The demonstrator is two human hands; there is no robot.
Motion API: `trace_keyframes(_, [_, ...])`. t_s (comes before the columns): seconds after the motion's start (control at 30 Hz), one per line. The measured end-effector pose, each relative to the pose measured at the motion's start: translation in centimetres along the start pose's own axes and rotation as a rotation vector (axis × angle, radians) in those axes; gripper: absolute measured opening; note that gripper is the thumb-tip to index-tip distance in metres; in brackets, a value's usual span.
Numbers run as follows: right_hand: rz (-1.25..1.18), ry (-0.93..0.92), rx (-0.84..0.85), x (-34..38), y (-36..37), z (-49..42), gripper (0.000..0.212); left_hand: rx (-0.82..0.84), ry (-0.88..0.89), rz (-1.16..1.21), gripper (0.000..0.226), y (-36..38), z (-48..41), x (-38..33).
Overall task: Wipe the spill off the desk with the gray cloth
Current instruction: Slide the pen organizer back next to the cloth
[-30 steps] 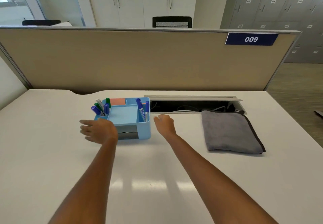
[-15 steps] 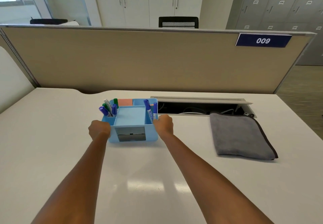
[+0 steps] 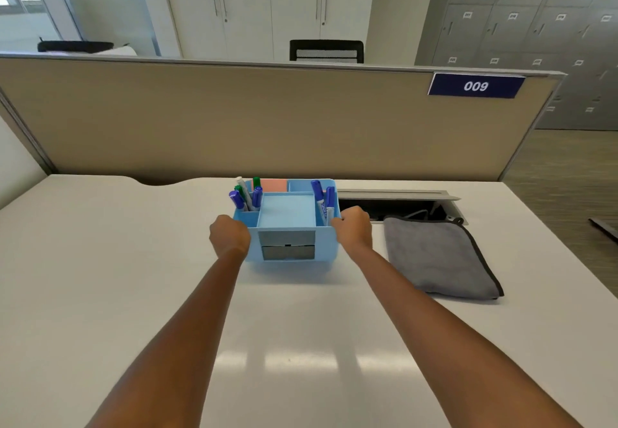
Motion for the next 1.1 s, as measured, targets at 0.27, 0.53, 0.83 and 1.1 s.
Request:
trace_keyframes(0.27, [0.008, 0.061, -0.07, -4.5, -4.5, -1.5, 0.051, 0.129, 0.024, 0.019, 0.024, 5.4, 3.2, -3.4])
trace_keyframes(0.53, [-0.064, 0.073, -0.088, -7.3, -4.8, -2.2, 0.046, 0.128, 0.061, 0.034, 0.025, 7.1, 4.4, -4.2])
trace_keyframes(0.83, [-0.1, 0.084, -0.097, -8.1, -4.8, -1.5, 0.051, 0.163, 0.076, 0.008, 0.026, 7.4, 4.8, -4.2])
trace_keyframes(1.1, [-0.075, 0.112, -0.108, -8.4, -5.4, -1.9, 0.05, 0.193, 0.075, -0.001, 0.026, 7.7, 5.1, -4.0])
Point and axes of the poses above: each hand's wrist, its own z-axis away from the middle knuckle, its own y-axis out of the palm, x = y × z, the point moved 10 cm from there along -z, towards the middle knuckle, and after that the axes turned 14 degrees about y, right-handed, at the moved point
